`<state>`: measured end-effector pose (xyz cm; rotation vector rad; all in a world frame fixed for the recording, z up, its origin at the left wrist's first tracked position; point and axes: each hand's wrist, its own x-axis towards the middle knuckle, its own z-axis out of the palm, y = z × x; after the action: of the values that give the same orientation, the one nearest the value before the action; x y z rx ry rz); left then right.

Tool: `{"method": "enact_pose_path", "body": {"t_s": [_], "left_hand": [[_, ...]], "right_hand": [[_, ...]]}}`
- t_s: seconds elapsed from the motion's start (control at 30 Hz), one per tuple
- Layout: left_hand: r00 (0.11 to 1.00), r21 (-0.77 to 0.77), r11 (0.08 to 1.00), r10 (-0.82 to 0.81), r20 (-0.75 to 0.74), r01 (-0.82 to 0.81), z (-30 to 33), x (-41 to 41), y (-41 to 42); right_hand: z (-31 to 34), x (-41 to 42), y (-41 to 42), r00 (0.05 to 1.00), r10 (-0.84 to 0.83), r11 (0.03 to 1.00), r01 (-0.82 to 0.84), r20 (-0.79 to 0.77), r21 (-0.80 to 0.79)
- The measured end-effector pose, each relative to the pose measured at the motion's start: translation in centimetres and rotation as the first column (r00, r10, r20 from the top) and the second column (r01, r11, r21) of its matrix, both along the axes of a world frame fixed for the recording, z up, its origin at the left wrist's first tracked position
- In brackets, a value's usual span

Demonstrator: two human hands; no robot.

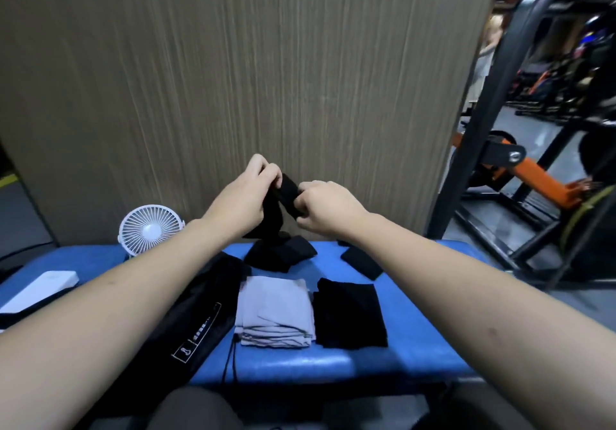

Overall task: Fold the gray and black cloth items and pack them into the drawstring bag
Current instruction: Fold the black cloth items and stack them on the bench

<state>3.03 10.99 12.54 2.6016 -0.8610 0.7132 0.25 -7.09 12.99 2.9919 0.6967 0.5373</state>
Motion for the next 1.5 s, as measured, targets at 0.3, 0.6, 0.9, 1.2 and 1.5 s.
{"method": "enact_pose_path", "body": {"t_s": [0.3,0.6,0.9,1.2,1.5], "left_hand": [[0.986,0.272,0.951,0.164,-0.028,-0.15,0.2,-1.9,-4.4],[0.809,0.028,0.964,-0.207,-0.55,0.265,-3.9,-4.0,-9.9],[0.742,0.141,0.944,-0.138,-0.657,0.3,-8.1,-2.2,-12.0],[0.798,0.306,0.931,0.028,-0.601,0.198,-12.4,-0.3,-11.9],[0.948,0.292,0.915,-0.214,-0.237,0.279,-13.2,-0.8,-11.0]], "right_hand": [[0.6,-5.5,-9.4,0.938,-0.344,0.934,0.338,0.035,0.115],[-3.1,-10.1,-19.1,0.772,-0.463,0.801,0.575,-0.436,0.167],[-8.3,-11.5,-24.3,0.692,-0.29,0.564,0.682,-0.661,0.467],[-12.7,-9.5,-24.2,0.639,-0.069,0.361,0.732,-0.766,0.578],[-14.0,-8.5,-23.5,0.71,-0.062,0.426,0.655,-0.702,0.624]]}}
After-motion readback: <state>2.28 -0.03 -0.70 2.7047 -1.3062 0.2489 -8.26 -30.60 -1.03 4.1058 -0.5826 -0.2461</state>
